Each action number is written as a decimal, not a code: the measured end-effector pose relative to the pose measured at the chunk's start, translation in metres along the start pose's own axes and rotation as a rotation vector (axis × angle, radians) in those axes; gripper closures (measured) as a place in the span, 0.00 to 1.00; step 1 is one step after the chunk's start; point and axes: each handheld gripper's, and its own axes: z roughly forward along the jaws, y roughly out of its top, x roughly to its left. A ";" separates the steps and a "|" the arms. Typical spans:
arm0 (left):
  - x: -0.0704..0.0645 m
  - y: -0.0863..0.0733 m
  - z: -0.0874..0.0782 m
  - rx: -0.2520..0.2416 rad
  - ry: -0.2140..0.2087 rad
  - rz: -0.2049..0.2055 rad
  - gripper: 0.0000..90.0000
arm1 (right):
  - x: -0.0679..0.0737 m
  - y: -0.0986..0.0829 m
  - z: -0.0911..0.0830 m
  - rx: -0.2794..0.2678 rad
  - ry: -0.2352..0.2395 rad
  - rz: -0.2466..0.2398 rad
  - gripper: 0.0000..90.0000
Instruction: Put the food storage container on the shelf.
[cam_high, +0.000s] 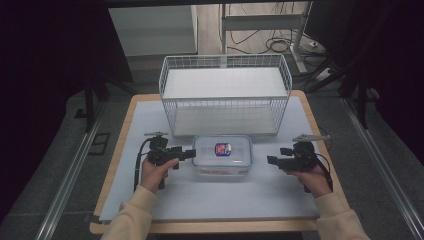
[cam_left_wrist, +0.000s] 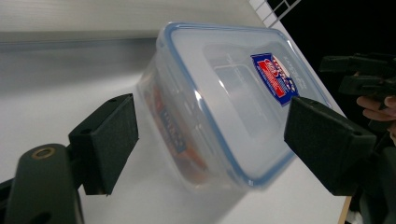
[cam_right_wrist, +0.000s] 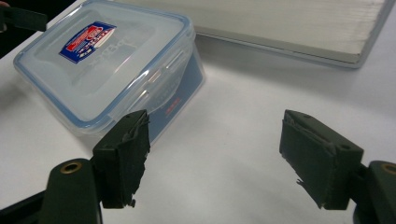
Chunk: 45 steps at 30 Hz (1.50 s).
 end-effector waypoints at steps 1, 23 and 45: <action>0.001 0.002 0.004 0.003 -0.003 -0.007 0.19 | -0.001 0.000 0.000 -0.003 -0.003 0.003 0.27; 0.019 -0.004 0.039 0.106 -0.165 -0.121 0.22 | -0.004 0.000 0.002 -0.014 -0.005 0.047 0.25; 0.017 -0.007 0.032 0.048 -0.140 -0.129 0.36 | 0.005 0.013 0.018 -0.037 0.150 0.145 0.25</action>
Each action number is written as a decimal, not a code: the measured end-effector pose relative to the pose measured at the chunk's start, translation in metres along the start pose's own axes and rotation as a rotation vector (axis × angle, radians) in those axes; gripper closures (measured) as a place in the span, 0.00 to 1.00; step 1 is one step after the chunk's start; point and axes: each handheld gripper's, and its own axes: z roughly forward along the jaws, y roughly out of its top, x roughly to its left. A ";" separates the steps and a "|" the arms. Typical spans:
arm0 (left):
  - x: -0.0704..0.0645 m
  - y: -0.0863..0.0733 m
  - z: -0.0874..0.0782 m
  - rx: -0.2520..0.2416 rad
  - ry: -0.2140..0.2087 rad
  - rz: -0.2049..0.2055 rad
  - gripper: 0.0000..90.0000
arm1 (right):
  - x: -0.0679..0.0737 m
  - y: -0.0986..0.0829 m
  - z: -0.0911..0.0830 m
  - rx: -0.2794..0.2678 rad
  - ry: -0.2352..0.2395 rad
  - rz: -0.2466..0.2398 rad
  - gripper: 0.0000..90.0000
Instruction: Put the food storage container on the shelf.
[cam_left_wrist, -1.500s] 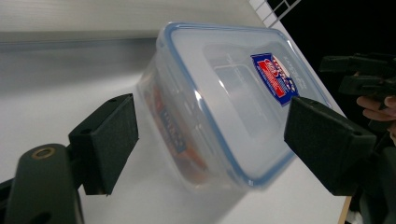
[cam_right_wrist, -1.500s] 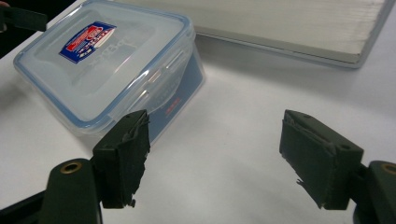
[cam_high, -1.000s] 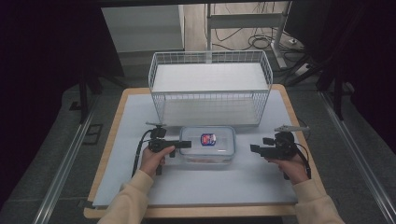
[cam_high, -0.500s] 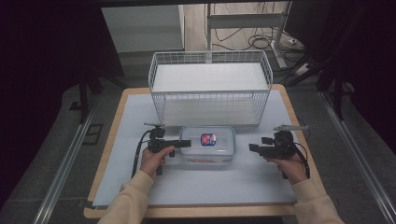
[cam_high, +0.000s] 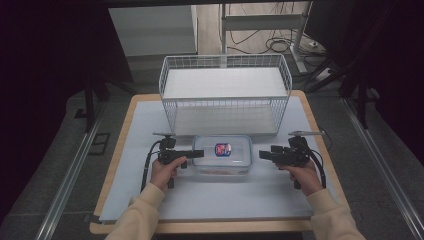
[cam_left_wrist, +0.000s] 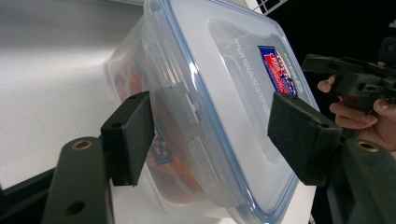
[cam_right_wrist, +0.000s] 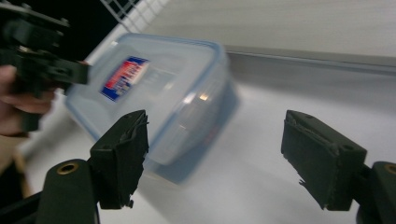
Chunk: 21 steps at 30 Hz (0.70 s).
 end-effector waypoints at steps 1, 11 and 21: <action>0.000 0.000 0.000 0.000 0.000 0.000 0.36 | 0.000 0.001 0.004 0.008 0.018 0.010 0.24; 0.000 0.000 0.000 0.001 -0.001 0.002 0.36 | -0.007 0.000 0.049 0.102 0.140 0.138 0.20; 0.000 0.000 0.000 -0.002 -0.003 0.004 0.36 | -0.007 0.002 0.067 0.149 0.202 0.226 0.24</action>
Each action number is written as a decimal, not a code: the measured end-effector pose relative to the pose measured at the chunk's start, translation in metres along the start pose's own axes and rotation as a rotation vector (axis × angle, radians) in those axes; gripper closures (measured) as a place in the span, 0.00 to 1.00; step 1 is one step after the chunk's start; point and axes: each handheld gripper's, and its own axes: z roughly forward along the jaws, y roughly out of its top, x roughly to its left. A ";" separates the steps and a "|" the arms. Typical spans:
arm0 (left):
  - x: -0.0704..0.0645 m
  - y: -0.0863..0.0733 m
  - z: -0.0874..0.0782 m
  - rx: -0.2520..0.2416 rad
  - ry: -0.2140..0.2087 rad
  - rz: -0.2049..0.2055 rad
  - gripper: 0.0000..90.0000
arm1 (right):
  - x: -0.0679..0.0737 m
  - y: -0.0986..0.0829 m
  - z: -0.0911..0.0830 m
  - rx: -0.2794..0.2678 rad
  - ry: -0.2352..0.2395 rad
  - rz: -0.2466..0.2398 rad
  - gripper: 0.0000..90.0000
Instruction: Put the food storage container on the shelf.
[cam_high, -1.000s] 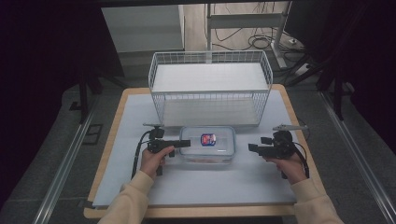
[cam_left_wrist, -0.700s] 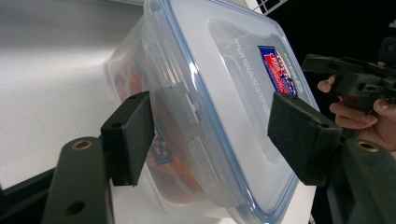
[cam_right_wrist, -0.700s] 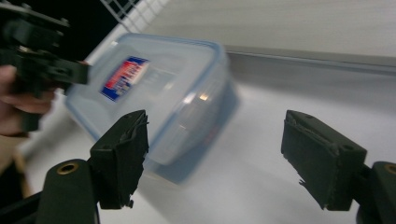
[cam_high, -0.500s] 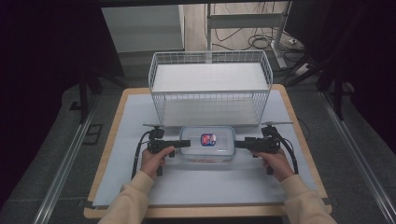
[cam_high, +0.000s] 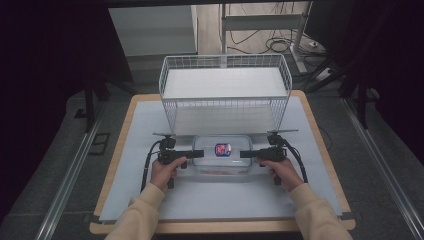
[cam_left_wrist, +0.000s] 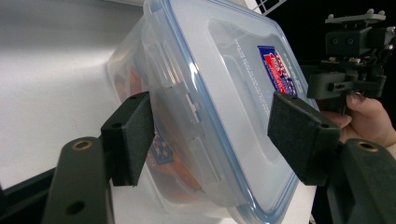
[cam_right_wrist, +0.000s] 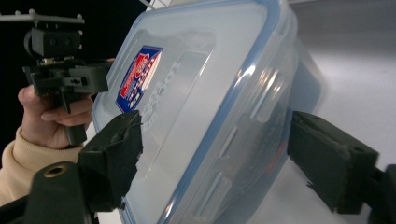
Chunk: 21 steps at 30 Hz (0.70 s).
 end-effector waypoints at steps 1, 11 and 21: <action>0.000 0.000 0.000 -0.001 0.000 0.000 0.36 | 0.000 0.001 -0.002 -0.004 -0.003 0.003 0.27; -0.008 -0.005 -0.004 -0.019 0.013 0.033 0.38 | 0.002 -0.002 -0.015 -0.042 0.016 -0.005 0.48; -0.023 -0.021 -0.016 -0.068 0.039 0.095 0.46 | 0.015 -0.018 -0.026 -0.095 0.013 -0.087 0.55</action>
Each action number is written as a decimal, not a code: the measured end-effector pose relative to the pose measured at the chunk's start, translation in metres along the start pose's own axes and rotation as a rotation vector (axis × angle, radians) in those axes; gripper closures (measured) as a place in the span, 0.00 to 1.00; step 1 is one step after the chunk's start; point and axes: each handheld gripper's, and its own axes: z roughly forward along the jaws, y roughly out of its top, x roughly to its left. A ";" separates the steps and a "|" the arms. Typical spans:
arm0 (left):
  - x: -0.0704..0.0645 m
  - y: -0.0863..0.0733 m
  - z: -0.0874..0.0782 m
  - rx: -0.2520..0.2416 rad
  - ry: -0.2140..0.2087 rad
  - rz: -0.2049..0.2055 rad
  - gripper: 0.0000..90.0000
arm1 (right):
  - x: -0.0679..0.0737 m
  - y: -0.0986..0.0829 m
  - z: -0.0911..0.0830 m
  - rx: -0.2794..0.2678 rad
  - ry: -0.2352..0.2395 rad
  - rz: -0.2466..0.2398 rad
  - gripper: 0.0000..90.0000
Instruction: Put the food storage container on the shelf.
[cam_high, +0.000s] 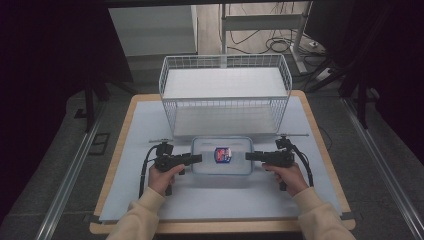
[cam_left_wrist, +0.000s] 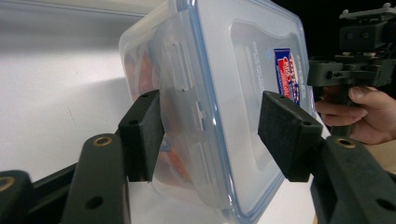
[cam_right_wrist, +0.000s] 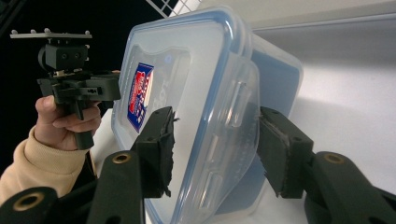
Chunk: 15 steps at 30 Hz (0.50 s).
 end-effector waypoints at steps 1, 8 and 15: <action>-0.002 -0.002 -0.001 -0.005 0.005 0.008 0.46 | 0.001 -0.001 -0.001 -0.008 -0.001 -0.007 0.56; -0.010 -0.009 -0.006 -0.028 0.024 0.047 0.49 | 0.010 -0.012 -0.006 -0.045 -0.014 -0.057 0.57; -0.013 -0.011 -0.007 -0.035 0.029 0.062 0.49 | 0.014 -0.014 -0.007 -0.049 -0.022 -0.068 0.58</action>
